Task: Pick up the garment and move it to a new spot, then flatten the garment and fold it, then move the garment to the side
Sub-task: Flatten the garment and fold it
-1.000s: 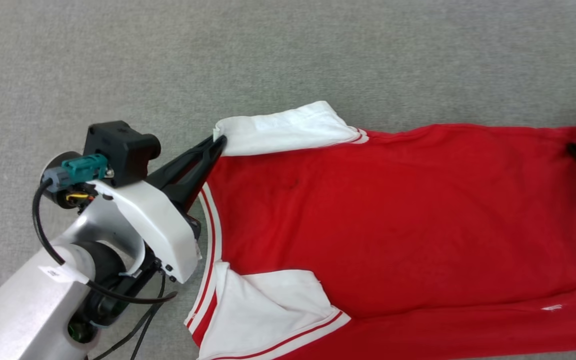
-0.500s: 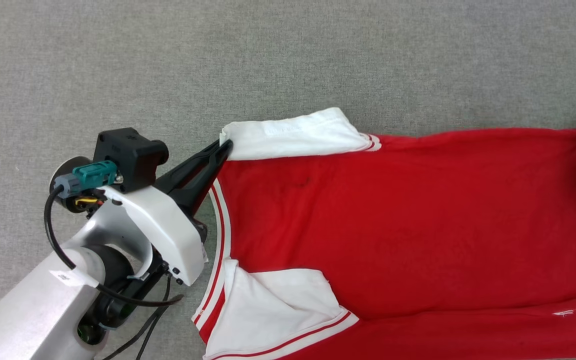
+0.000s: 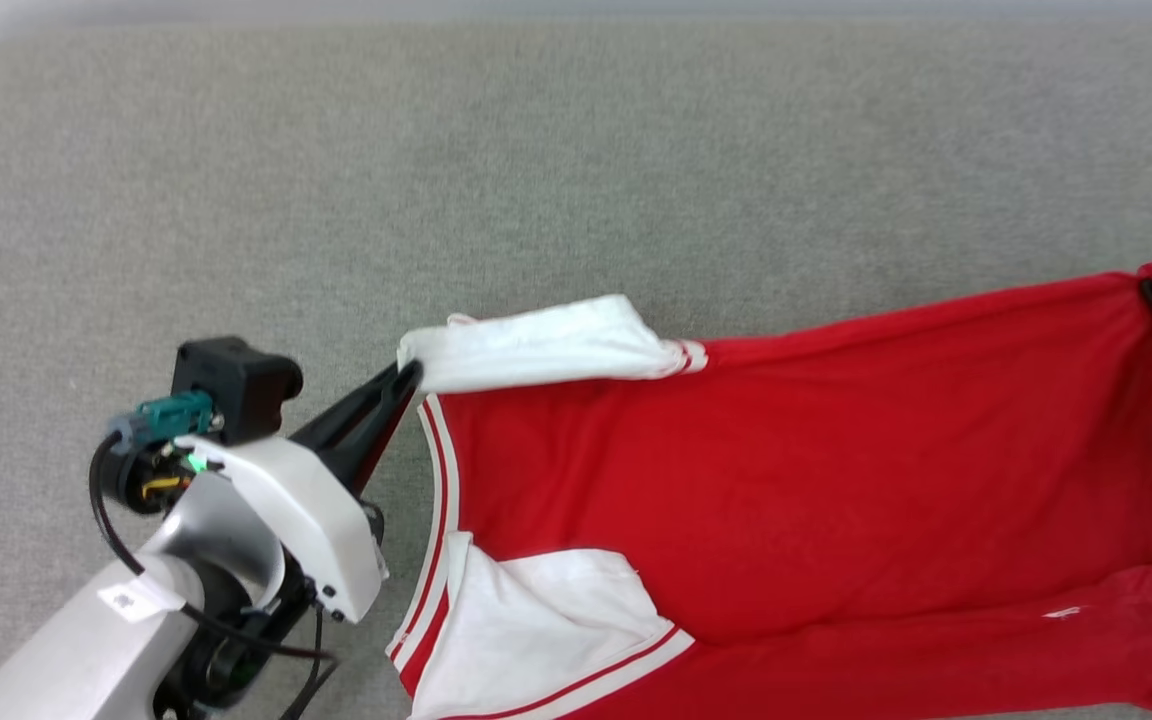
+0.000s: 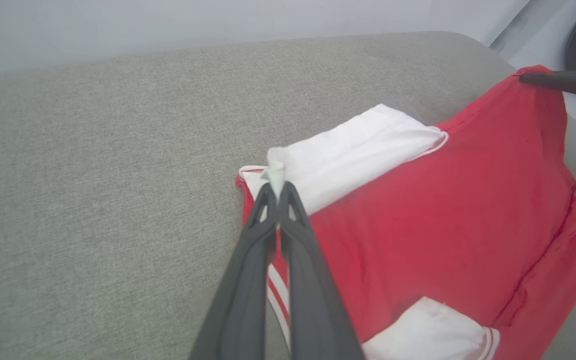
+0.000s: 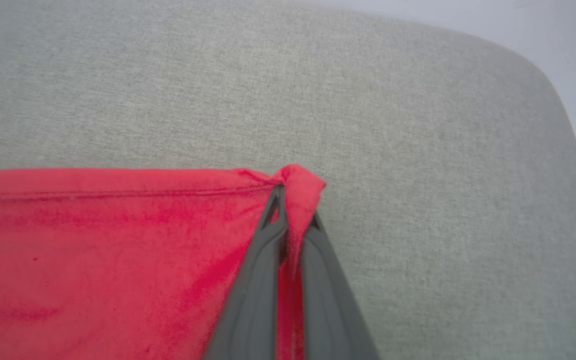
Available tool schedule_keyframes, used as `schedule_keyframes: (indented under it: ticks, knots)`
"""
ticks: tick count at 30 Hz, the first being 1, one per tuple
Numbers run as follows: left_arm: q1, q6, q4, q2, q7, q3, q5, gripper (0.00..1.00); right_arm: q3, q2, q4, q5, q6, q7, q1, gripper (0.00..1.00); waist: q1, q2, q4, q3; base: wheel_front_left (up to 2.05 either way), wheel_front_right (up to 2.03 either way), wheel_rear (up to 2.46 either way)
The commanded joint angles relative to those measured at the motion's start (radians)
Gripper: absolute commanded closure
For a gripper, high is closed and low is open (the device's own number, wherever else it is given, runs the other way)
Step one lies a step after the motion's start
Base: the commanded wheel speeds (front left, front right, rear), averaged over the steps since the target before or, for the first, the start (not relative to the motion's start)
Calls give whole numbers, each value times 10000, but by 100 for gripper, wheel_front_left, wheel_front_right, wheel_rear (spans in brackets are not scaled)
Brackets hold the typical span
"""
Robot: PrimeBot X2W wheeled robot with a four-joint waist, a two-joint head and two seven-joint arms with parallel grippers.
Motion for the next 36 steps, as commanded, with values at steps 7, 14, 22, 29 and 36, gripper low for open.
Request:
schedule_keyframes:
  ticks: [7, 14, 22, 29, 36]
  knots:
    - [1129, 291, -133, 155, -247, -12, -251, 100, -278, 155, -774, 507, -16, -594, 1312, 100, 0, 0, -250, -981, 0, 0, 0]
    - [2345, 589, -351, 266, -397, -156, -597, 100, -607, 68, -1609, 1256, -14, -738, 2925, 100, 0, 0, -233, -1409, 0, 0, 0]
    - [3352, 629, -197, 386, -402, -442, -827, 100, -514, -263, -2231, 1996, -14, -513, 4598, 100, 0, 0, -184, -1437, 0, 0, 0]
    - [3821, 438, 294, 402, -360, -576, -1106, 100, 100, -693, -2409, 2412, -14, -244, 5342, 100, 0, 0, -203, -1438, 0, 0, 0]
    - [3760, 174, 896, 291, -203, -1005, -905, 100, 710, -1182, -2071, 2265, -16, -369, 5428, 100, 0, 0, -203, -1465, 0, 0, 0]
